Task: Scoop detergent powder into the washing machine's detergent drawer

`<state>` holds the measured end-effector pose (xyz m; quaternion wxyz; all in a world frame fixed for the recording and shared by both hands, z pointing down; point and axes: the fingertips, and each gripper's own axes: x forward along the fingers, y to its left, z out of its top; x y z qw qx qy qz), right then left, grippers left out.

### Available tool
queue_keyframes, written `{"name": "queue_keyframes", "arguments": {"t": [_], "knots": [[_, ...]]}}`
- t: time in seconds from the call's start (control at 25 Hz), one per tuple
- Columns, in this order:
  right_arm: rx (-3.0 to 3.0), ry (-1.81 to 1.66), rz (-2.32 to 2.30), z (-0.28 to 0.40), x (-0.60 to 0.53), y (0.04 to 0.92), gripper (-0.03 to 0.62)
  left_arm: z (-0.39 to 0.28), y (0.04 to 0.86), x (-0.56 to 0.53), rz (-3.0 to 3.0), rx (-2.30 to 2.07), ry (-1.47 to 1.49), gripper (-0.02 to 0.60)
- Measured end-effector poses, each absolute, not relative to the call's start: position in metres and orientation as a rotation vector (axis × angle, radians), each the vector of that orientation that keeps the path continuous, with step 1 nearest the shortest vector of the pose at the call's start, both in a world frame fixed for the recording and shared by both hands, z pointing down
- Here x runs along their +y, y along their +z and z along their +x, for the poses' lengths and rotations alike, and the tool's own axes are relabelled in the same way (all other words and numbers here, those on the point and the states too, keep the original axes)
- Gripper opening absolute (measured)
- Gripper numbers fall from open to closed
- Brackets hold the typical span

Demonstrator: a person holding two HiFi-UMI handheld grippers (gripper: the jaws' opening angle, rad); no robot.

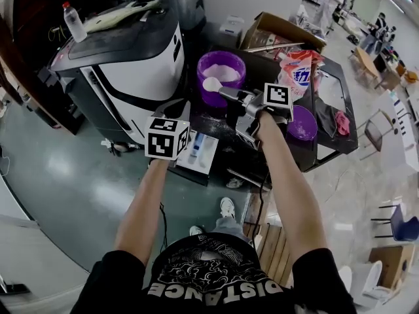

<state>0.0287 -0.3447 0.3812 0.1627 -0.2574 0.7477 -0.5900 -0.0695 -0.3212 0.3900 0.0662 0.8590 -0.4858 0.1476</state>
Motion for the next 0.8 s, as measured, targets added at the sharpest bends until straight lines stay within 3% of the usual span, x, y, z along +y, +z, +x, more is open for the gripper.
{"name": "queue_keyframes", "arguments": {"t": [0.8], "knots": [[2.061, -1.647, -0.647, -0.001, -0.288, 0.415, 0.037, -0.100, 0.415, -0.281, 2.589, -1.455, 0.410, 0.000]]}}
